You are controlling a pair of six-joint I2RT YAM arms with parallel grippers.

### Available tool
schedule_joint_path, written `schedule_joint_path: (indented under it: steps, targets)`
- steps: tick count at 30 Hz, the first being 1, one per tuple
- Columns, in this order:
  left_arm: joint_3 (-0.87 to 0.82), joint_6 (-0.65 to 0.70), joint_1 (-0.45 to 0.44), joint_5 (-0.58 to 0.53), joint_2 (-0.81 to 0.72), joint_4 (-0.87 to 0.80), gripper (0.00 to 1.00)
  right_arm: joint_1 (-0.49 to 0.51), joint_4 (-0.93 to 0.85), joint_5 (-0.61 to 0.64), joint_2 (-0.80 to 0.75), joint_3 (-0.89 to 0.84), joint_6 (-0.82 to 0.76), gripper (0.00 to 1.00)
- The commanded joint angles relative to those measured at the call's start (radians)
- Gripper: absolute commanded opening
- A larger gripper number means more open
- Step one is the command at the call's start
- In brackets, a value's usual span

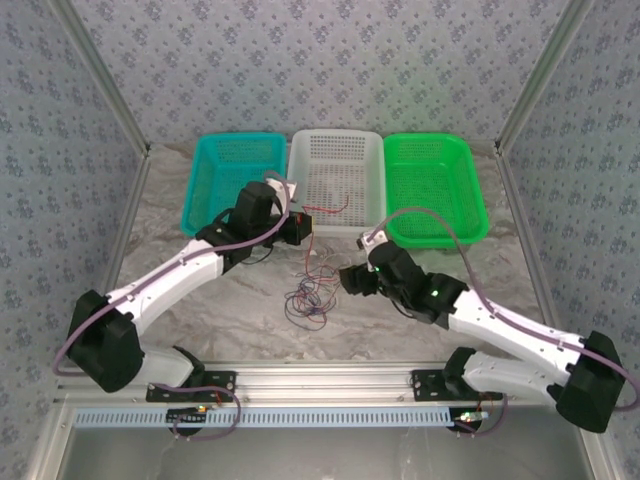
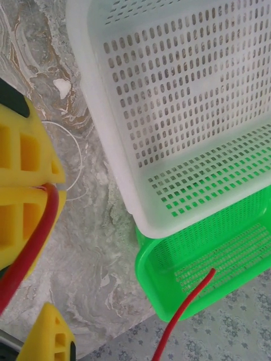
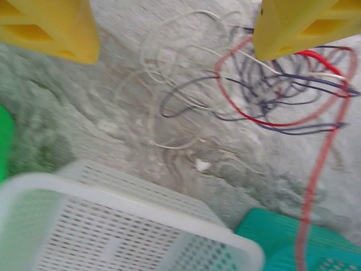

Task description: Untangle the cables

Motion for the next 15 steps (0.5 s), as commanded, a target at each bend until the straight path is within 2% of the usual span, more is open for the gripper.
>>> schedule_joint_path:
  steps: [1, 9, 15]
  targets:
    - [0.044, -0.021, -0.008, 0.011, 0.01, 0.023, 0.0, 0.032, 0.158, -0.078, 0.083, 0.052, 0.004, 0.75]
    - [0.058, -0.031, -0.008, 0.026, 0.009, 0.029, 0.0, 0.059, 0.263, -0.093, 0.267, 0.117, 0.001, 0.76]
    - [0.047, -0.091, -0.007, 0.064, -0.006, 0.1, 0.0, 0.036, 0.412, -0.062, 0.355, 0.074, 0.034, 0.75]
